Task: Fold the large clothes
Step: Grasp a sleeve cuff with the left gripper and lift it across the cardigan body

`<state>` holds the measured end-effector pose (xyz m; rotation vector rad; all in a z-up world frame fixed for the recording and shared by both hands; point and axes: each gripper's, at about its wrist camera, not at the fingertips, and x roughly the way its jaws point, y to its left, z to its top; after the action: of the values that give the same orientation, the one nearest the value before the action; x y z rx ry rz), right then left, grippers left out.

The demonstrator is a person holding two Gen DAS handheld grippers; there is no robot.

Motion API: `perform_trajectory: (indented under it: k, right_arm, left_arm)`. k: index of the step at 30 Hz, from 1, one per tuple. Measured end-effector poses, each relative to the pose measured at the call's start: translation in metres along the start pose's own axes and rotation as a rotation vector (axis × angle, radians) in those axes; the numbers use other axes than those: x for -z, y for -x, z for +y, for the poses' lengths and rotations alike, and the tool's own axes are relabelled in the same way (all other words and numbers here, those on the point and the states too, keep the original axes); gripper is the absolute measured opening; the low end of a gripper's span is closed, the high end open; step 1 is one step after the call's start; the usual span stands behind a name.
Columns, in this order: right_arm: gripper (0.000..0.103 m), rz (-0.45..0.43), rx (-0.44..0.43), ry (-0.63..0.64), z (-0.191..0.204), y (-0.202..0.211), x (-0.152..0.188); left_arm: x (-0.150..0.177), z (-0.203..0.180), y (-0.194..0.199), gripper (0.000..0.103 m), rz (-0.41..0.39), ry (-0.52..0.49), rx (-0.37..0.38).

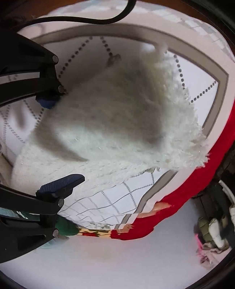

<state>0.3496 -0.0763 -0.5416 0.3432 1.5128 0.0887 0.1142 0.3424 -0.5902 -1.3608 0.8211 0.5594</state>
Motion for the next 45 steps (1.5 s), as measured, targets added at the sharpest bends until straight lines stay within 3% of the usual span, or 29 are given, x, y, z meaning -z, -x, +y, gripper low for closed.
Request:
perform_trajectory:
  k: [4, 7, 8, 13, 18, 21, 23, 24, 25, 31, 34, 36, 38, 39, 40, 41, 42, 43, 45]
  right_arm:
    - [0.059, 0.000, 0.017, 0.018, 0.005, -0.003, 0.001]
    - [0.059, -0.006, 0.032, 0.027, 0.006, -0.004, 0.002]
    - [0.059, -0.014, 0.036, 0.022, 0.005, -0.003, 0.002]
    - [0.057, -0.105, 0.088, 0.009, 0.004, 0.013, 0.003]
    - [0.059, -0.071, 0.117, 0.005, 0.010, -0.013, -0.010]
    - [0.060, -0.057, 0.219, 0.073, 0.023, -0.037, -0.020]
    - [0.046, -0.082, 0.251, 0.072, 0.029, -0.038, -0.024]
    - [0.023, -0.096, 0.255, 0.072, 0.033, -0.036, -0.026]
    - [0.010, -0.110, 0.269, 0.071, 0.037, -0.033, -0.028]
    - [0.009, -0.206, 0.151, -0.027, 0.040, 0.005, -0.043]
    - [0.009, -0.162, 0.154, -0.009, 0.039, -0.005, -0.053]
    - [0.012, -0.067, 0.126, -0.034, 0.030, -0.026, -0.059]
    - [0.016, -0.072, 0.097, -0.034, 0.023, -0.022, -0.060]
    - [0.028, -0.081, 0.080, -0.015, 0.021, -0.014, -0.059]
    - [0.049, -0.089, 0.077, -0.007, 0.020, -0.009, -0.056]
    - [0.060, -0.099, 0.088, 0.002, 0.018, -0.001, -0.053]
    - [0.075, -0.102, 0.094, 0.007, 0.015, 0.004, -0.050]
    - [0.078, -0.110, 0.107, 0.016, 0.013, 0.012, -0.046]
    - [0.078, -0.125, 0.149, 0.036, 0.011, 0.022, -0.037]
  left_arm:
    - [-0.009, -0.029, -0.011, 0.059, -0.063, -0.094, -0.054]
    - [-0.019, -0.050, -0.010, 0.005, -0.134, -0.204, -0.097]
    - [-0.025, -0.060, -0.009, 0.005, -0.151, -0.235, -0.093]
    - [-0.051, -0.089, -0.013, 0.005, -0.172, -0.312, -0.007]
    - [-0.067, -0.079, -0.056, 0.011, -0.033, -0.316, -0.030]
    - [-0.070, -0.072, -0.068, 0.015, 0.004, -0.304, -0.027]
    - [-0.068, -0.069, -0.066, 0.017, 0.012, -0.311, -0.021]
    - [-0.067, -0.070, -0.066, 0.018, 0.016, -0.318, -0.023]
    - [-0.067, -0.071, -0.068, 0.021, 0.025, -0.325, -0.025]
    - [-0.067, -0.084, -0.078, 0.053, 0.060, -0.325, 0.018]
    - [-0.066, -0.090, -0.080, 0.060, 0.059, -0.320, 0.009]
    - [-0.065, -0.091, -0.079, 0.059, 0.047, -0.299, 0.000]
    - [-0.063, -0.096, -0.078, 0.057, 0.027, -0.290, -0.002]
    - [-0.062, -0.098, -0.075, 0.056, 0.007, -0.301, -0.015]
    - [-0.061, -0.100, -0.071, 0.047, -0.018, -0.319, -0.026]
    - [-0.060, -0.104, -0.068, 0.024, -0.036, -0.346, -0.038]
    - [-0.058, -0.109, -0.066, 0.015, -0.051, -0.379, -0.073]
    - [-0.056, -0.112, -0.063, 0.007, -0.063, -0.402, -0.084]
    - [-0.047, -0.125, -0.050, 0.006, -0.121, -0.477, -0.112]
